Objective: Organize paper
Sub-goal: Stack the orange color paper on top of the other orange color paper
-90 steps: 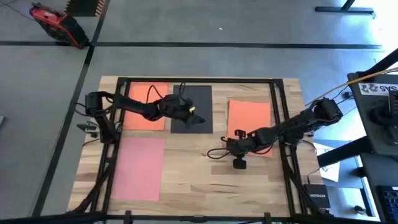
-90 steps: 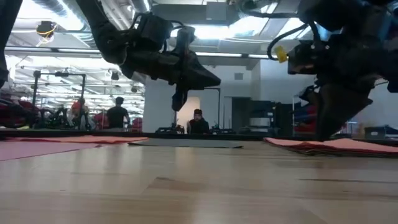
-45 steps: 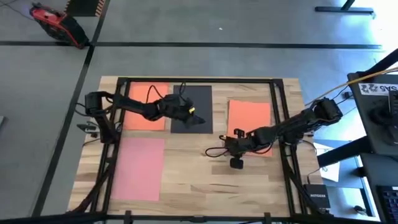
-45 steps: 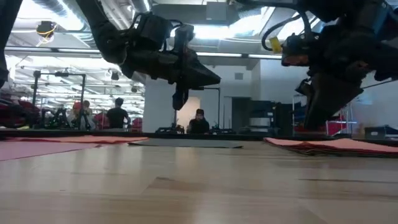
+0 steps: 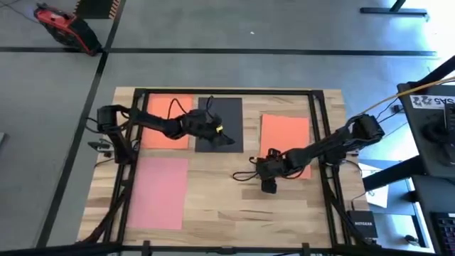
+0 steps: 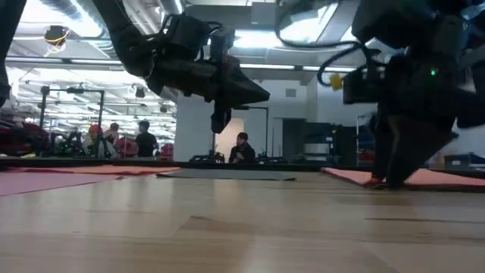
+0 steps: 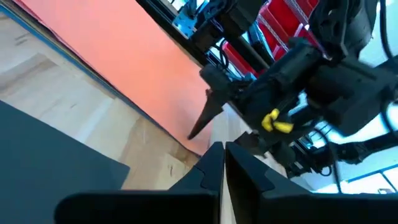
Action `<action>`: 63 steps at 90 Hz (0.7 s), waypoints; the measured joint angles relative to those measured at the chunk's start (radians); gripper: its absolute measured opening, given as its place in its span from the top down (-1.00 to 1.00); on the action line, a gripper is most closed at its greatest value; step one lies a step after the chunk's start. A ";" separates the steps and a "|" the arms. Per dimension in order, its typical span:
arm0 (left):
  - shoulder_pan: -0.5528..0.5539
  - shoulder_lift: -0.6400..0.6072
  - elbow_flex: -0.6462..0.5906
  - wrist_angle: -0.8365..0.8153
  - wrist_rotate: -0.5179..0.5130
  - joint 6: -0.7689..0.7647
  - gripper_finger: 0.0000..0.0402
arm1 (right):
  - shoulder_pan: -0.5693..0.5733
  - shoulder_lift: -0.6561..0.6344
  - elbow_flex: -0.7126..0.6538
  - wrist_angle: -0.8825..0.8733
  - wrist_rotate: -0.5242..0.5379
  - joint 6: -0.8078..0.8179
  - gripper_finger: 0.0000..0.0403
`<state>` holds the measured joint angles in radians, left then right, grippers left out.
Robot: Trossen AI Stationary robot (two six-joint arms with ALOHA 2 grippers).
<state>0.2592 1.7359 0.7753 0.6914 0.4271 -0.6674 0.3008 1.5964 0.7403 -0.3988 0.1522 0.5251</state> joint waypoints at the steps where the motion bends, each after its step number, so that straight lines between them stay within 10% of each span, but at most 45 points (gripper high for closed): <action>1: 0.000 0.000 0.000 0.000 0.000 0.000 1.00 | 0.000 0.001 0.001 0.000 0.001 0.002 -0.30; 39: 0.000 0.000 0.000 0.001 0.016 0.002 1.00 | 0.000 -0.001 0.039 -0.033 -0.012 0.046 0.88; 63: 0.000 0.000 0.000 0.001 0.022 0.016 1.00 | 0.000 -0.001 0.094 -0.050 -0.027 0.020 0.91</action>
<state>0.2592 1.7355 0.7753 0.6926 0.4495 -0.6518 0.3008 1.5951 0.8347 -0.4486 0.1254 0.5455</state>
